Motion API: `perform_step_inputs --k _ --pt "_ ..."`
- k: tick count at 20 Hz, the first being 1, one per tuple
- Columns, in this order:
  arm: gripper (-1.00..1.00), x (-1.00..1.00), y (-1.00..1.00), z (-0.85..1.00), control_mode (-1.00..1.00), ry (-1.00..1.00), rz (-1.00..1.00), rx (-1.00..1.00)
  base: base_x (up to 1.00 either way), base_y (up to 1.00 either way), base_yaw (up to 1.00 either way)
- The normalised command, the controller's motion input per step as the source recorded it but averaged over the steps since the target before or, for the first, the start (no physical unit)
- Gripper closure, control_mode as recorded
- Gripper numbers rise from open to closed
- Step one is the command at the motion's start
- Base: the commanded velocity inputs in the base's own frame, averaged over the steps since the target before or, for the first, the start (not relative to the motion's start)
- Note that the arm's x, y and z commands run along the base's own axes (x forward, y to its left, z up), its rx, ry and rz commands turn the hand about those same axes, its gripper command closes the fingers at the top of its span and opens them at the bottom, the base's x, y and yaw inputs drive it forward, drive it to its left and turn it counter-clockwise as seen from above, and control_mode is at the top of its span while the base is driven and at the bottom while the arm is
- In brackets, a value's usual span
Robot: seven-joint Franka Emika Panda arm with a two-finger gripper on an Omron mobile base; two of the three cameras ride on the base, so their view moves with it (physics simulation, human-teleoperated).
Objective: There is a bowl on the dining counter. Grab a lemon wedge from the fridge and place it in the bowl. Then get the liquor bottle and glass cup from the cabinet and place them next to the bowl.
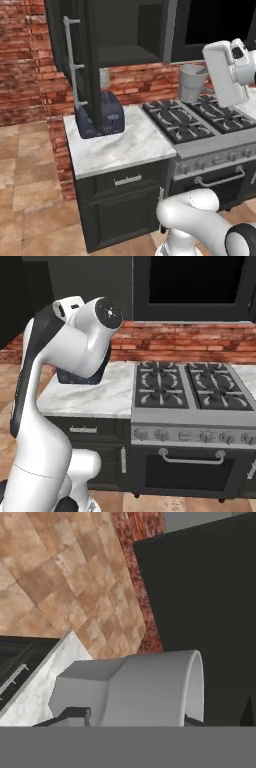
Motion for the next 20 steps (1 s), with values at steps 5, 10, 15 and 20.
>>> perform_step_inputs --k 5,10,15,20 --pt "1.0 0.0 0.0 0.0 1.0 0.0 0.0 0.0 -0.66 -0.97 0.0" --pt "1.0 0.0 0.0 0.0 1.0 0.0 0.0 0.0 -0.31 -0.88 -0.32" --pt "1.0 0.0 0.0 0.0 1.0 0.0 0.0 0.0 -0.13 -0.65 -0.66" --pt "1.0 0.0 0.0 0.0 1.0 0.0 0.0 0.0 -0.14 -0.59 -0.67"
